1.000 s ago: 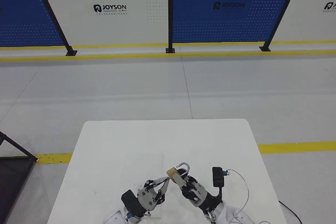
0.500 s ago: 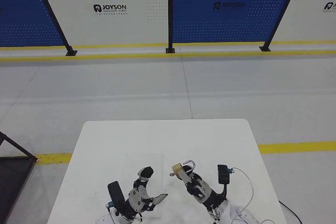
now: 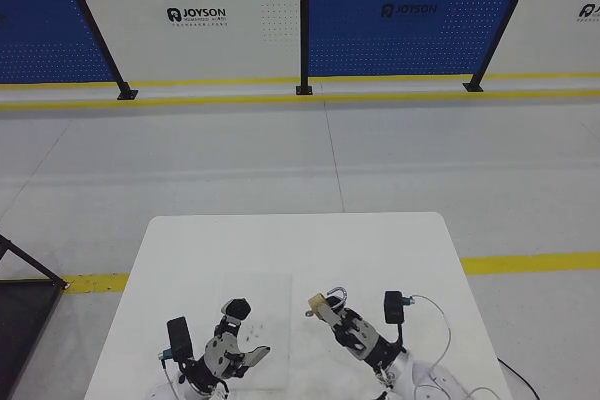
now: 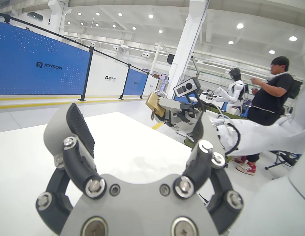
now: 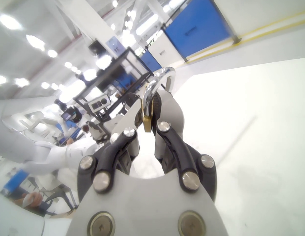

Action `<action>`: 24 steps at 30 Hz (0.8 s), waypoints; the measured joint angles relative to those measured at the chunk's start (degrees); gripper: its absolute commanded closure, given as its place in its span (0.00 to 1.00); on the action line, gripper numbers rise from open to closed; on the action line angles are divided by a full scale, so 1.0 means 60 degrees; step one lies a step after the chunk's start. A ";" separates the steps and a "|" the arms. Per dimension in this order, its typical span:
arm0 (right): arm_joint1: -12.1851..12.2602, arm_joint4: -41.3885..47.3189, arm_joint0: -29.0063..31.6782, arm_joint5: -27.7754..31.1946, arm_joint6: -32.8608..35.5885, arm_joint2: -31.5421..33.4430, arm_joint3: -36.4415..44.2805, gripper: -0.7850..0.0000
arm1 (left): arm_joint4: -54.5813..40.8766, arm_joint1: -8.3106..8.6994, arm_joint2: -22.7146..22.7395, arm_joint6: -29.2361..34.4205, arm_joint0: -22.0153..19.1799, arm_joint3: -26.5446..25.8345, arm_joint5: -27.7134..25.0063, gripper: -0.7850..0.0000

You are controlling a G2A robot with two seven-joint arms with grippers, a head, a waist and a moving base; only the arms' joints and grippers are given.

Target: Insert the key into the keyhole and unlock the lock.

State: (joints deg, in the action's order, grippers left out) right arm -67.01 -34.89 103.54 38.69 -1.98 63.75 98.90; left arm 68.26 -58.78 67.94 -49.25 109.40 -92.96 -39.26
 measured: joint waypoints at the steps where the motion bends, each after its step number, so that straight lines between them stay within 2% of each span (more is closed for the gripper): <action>1: 0.0010 -0.0026 -0.0015 -0.0080 0.0167 -0.0001 -0.0005 1.00 | -0.0040 0.0010 0.0051 0.0085 0.0024 0.0010 -0.0011 0.00; 11: 0.0079 -0.0805 -0.0292 -0.1394 0.2136 -0.0304 -0.0016 1.00 | -0.0501 0.0030 0.0389 0.0559 0.0071 0.0284 0.0097 0.00; 24: 0.0071 -0.0927 -0.0826 -0.2335 0.3185 -0.0658 -0.0468 1.00 | -0.0549 0.0018 0.0421 0.0626 0.0062 0.0355 0.0275 0.00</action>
State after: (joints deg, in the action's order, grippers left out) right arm -66.58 -40.46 98.58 24.68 17.13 59.80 96.09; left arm 64.97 -58.67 70.47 -45.49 109.78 -90.83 -37.61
